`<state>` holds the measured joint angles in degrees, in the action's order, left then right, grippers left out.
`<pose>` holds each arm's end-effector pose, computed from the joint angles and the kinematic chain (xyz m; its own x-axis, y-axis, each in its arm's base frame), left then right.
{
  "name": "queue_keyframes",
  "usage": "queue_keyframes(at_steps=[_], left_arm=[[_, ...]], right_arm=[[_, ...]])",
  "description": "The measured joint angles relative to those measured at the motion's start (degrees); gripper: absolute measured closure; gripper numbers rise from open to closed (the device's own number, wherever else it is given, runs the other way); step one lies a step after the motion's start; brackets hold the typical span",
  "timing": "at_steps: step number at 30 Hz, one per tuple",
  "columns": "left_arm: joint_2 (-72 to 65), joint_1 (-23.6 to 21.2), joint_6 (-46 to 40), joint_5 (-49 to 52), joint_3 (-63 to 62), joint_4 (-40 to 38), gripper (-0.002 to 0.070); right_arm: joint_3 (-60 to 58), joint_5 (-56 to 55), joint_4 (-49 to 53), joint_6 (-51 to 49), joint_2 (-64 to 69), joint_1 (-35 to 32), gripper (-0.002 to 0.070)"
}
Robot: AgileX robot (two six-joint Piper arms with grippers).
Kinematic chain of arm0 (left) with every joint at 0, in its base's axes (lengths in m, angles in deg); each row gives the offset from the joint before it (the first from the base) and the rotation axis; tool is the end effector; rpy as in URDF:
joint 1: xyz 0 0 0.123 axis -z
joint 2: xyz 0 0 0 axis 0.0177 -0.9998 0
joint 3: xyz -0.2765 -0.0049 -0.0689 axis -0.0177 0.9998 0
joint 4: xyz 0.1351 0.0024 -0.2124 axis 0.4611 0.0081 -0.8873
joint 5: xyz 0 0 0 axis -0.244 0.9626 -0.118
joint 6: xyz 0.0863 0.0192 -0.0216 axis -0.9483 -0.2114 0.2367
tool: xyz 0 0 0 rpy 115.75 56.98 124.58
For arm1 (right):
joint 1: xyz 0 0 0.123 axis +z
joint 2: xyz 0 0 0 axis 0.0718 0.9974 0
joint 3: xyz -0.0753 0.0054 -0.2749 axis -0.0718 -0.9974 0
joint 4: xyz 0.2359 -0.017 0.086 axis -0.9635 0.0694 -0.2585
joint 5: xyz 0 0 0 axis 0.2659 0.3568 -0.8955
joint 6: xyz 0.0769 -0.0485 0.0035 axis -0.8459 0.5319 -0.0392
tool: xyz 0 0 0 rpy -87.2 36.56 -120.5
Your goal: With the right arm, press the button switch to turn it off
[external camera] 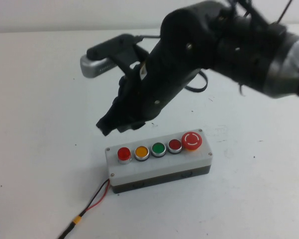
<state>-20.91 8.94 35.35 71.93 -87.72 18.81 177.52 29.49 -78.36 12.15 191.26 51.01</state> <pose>0.0518 -0.0048 0.1696 -0.2946 0.1406 -0.9452 0.1428 0.9845 0.1019 0.2801 0.3200 0.3287 -0.6258 -0.5841 -0.5170 -0.7418 0.6504 0.1632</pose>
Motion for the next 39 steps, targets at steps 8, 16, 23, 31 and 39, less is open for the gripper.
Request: queue_keyframes(at_steps=[8, 16, 23, 31, 39], left_arm=[[0.0, 0.0, 0.0, 0.0, 0.0, 0.0, 0.0677], [0.0, 0.0, 0.0, 0.0, 0.0, 0.0, 0.0677], [0.0, 0.0, 0.0, 0.0, 0.0, 0.0, 0.0677], [0.0, 0.0, 0.0, 0.0, 0.0, 0.0, 0.0677], [0.0, 0.0, 0.0, 0.0, 0.0, 0.0, 0.0677]], right_arm=[[-7.7, 3.4, 0.4, 1.5, -16.5, 0.0, 0.0692], [-23.5, 4.3, 1.1, 1.5, -34.3, 0.0, 0.0693], [-26.4, 11.5, 5.2, 1.5, -40.4, 0.0, 0.0693], [-32.2, 7.5, 9.8, 1.5, -41.5, -0.2, 0.0693], [-53.9, -22.3, 11.3, 1.5, -50.2, -9.6, 0.0693]])
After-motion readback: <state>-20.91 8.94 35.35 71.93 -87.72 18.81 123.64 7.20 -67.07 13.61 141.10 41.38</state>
